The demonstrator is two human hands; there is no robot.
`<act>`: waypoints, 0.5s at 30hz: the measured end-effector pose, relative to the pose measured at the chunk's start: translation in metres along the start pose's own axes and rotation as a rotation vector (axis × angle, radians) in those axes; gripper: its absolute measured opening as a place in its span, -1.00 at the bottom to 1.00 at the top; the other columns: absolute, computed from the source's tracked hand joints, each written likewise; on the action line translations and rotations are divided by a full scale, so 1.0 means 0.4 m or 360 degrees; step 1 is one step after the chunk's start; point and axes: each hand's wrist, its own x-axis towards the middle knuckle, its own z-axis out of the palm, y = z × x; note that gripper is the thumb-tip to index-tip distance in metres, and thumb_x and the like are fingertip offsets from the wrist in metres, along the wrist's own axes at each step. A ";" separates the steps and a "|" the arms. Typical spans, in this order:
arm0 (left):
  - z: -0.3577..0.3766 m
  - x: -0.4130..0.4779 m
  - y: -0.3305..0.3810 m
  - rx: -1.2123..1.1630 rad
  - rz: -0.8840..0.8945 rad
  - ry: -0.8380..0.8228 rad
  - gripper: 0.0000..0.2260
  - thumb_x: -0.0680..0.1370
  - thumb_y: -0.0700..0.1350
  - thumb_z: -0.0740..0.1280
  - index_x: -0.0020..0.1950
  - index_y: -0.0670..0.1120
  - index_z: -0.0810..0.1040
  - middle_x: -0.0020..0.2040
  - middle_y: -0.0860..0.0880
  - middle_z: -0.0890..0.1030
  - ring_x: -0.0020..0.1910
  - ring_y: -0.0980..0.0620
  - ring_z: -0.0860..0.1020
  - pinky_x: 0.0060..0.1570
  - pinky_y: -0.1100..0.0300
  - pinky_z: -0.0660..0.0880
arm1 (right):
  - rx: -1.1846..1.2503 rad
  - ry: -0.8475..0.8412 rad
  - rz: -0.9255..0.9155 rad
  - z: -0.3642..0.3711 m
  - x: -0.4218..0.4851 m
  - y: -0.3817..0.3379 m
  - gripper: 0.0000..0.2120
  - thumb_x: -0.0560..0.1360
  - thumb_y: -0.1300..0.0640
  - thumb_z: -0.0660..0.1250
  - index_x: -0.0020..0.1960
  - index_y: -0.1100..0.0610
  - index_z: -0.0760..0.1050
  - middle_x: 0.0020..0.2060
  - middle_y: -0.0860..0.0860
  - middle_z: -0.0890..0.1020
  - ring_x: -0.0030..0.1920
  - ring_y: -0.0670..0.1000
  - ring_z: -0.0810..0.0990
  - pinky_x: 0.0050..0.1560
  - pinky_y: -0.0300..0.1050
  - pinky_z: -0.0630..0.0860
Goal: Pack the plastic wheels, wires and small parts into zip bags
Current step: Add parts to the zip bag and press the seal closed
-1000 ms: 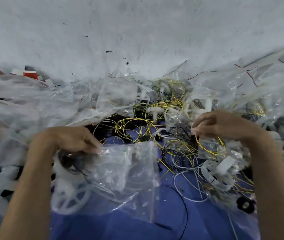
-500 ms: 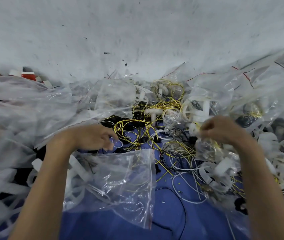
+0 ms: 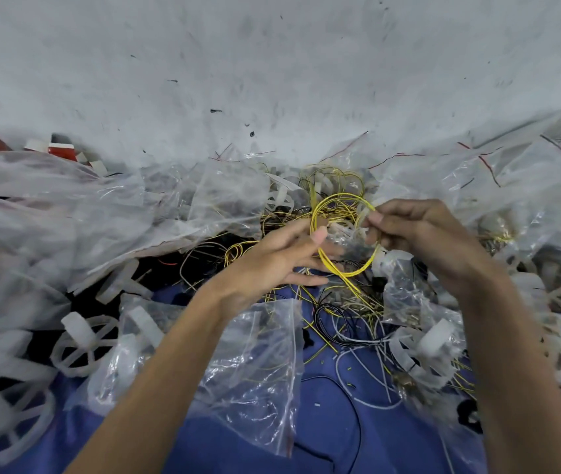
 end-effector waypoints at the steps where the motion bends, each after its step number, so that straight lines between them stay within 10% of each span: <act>1: 0.012 0.006 -0.004 0.0023 0.0023 0.0034 -0.74 0.58 0.00 0.19 0.23 -0.03 0.46 0.02 -0.06 0.67 -0.02 0.01 0.66 -0.11 0.20 0.58 | -0.0040 -0.0025 0.0031 0.007 0.003 0.002 -0.87 0.49 0.19 0.32 -0.20 0.15 0.61 -0.38 0.00 0.64 -0.40 -0.15 0.49 -0.33 -0.37 0.46; 10: 0.020 0.007 -0.036 0.0602 0.0064 0.0138 -0.81 0.63 -0.13 0.17 -0.08 -0.07 0.57 -0.34 0.00 0.65 -0.31 0.00 0.65 -0.29 0.27 0.54 | -0.0354 -0.0047 0.0043 0.029 0.011 0.016 -0.57 0.32 -0.25 0.31 -0.01 0.04 0.62 -0.35 0.02 0.57 -0.40 -0.18 0.47 -0.42 -0.41 0.36; 15: 0.040 0.013 -0.049 0.0698 0.0063 0.0132 -0.84 0.61 -0.08 0.20 -0.15 0.02 0.49 -0.38 0.06 0.60 -0.35 0.11 0.61 -0.37 0.34 0.48 | -0.0091 0.0050 -0.0059 0.066 0.027 0.028 -0.84 0.48 0.09 0.35 -0.22 0.06 0.67 -0.30 0.03 0.68 -0.32 -0.07 0.56 -0.25 -0.14 0.52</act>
